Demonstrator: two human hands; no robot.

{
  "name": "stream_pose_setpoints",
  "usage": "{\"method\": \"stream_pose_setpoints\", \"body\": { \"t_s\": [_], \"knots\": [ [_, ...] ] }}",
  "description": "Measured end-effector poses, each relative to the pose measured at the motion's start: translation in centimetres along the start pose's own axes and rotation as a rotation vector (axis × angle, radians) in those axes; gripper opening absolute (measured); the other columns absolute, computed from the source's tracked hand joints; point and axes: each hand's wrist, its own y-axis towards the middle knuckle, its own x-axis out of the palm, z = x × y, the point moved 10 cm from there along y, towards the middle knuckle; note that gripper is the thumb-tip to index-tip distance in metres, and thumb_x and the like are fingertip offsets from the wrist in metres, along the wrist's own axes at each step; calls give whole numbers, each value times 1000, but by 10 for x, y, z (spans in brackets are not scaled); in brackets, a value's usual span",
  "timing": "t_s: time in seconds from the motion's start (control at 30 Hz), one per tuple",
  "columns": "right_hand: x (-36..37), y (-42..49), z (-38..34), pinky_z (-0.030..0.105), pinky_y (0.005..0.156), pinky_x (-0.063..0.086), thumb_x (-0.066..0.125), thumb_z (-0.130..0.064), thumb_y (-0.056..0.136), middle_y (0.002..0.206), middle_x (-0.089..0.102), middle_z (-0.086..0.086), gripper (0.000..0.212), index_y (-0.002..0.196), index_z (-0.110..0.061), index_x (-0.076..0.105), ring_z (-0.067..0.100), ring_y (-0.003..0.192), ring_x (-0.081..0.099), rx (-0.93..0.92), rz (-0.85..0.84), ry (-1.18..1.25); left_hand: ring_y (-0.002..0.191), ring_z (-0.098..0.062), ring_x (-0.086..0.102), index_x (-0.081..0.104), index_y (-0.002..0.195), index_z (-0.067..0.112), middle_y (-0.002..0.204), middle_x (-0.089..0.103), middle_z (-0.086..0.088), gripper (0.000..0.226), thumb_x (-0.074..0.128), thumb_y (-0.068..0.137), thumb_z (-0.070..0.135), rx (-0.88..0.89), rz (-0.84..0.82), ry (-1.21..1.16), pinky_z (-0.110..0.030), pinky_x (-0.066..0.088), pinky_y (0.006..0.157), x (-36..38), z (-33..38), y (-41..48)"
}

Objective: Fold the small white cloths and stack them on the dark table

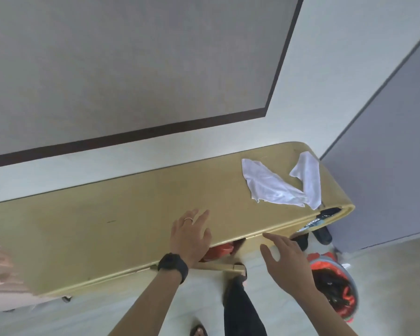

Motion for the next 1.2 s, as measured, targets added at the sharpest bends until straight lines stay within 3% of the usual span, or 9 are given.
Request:
{"method": "stream_pose_setpoints", "body": {
  "t_s": [0.3,0.5,0.67,0.83,0.93,1.03,1.1,1.2],
  "knots": [
    [83,186,25,39,100,43,50,-40,97,134,57,2,43,136,-23,51,25,124,49,111,-268,-41,147,-24,22,30,149,38,161,23,0,52,40,98,42,-242,-275,54,-45,18,119,83,-35,104],
    [111,280,44,44,91,44,50,-44,96,131,53,6,43,131,-20,52,29,118,46,176,-194,-225,151,-26,6,6,155,41,166,3,0,65,39,99,46,-261,-348,59,-46,13,121,124,-56,155],
    [132,313,61,42,77,40,47,-50,95,113,51,7,39,111,-15,52,30,102,46,264,-130,-348,150,-23,-17,-6,152,48,162,-22,8,66,32,98,55,-264,-395,73,-50,-4,121,161,-83,171],
    [134,320,60,39,75,32,38,-32,102,113,52,9,21,102,-17,52,30,98,44,232,-49,-377,143,-15,-32,-19,146,54,154,-38,16,65,25,98,59,-231,-421,60,-53,-13,118,175,-95,168],
    [107,319,44,41,78,35,39,-24,101,109,58,9,20,100,-14,57,31,97,47,177,33,-327,146,-16,-27,-8,151,51,157,-33,14,68,34,98,55,-228,-495,19,-56,-8,119,170,-93,171],
    [61,309,-3,40,68,35,32,-16,94,73,55,3,16,84,-15,44,29,74,47,-24,107,-291,152,-21,-3,13,155,37,165,-2,4,67,45,97,47,-270,-484,-104,-51,3,121,139,-78,181],
    [32,293,-43,33,64,28,28,-17,89,65,42,-11,14,78,-21,35,20,63,39,-218,112,-235,148,-22,18,20,154,34,162,19,1,65,50,96,43,-215,-306,-218,-43,16,120,94,-52,198],
    [3,266,-87,29,61,37,30,-28,91,74,51,-18,20,81,-22,45,10,64,46,-366,23,-126,143,-17,29,26,151,38,159,28,7,66,56,93,43,22,-32,-339,-37,24,117,16,7,209]
  ]
}}
